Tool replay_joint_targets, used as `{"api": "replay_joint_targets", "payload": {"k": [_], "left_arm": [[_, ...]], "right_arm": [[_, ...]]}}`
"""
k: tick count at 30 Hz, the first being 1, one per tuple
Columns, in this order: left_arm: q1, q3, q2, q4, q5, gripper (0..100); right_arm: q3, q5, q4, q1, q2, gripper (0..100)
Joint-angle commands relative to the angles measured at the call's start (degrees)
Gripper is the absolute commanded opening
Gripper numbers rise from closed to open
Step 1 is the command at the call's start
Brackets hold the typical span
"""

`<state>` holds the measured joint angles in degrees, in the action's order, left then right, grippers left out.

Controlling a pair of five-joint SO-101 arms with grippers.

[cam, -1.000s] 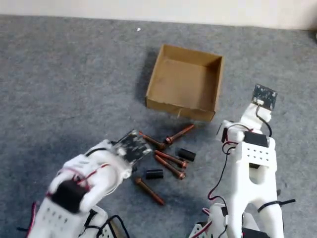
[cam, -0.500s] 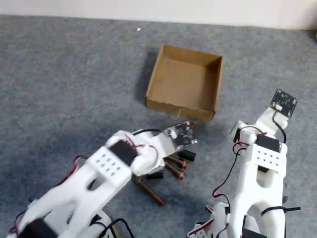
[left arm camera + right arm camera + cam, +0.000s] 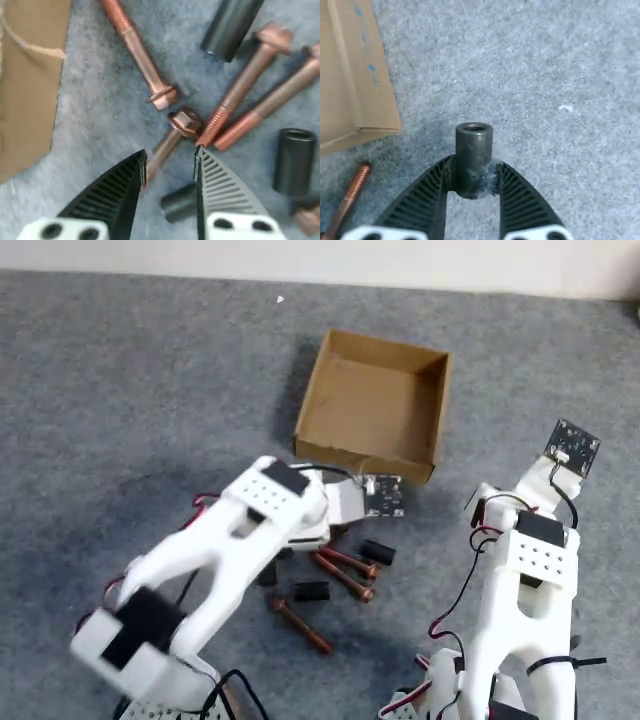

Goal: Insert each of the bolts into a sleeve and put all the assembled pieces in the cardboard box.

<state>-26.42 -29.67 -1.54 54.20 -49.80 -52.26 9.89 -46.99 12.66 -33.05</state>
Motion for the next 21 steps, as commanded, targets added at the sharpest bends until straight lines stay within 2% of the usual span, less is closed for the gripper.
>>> {"api": "replay_joint_targets", "payload": {"k": [1, 7, 13, 21], "left_arm": [[2.15, 8.31, -7.34, -0.79, -4.04, 18], [2.33, 14.11, -16.40, -0.79, -5.63, 17], [0.22, 14.29, -17.27, -0.62, -5.71, 1], [-1.10, 15.34, -13.67, 6.51, -5.36, 0]], "right_arm": [[2.77, 0.53, 1.27, 0.57, -1.54, 0.6], [2.77, 0.53, 1.27, 0.57, -1.54, 0.6], [2.77, 0.53, 1.27, 0.48, -1.54, 0.6], [2.77, 0.53, 1.01, 0.48, -2.07, 0.6]]}}
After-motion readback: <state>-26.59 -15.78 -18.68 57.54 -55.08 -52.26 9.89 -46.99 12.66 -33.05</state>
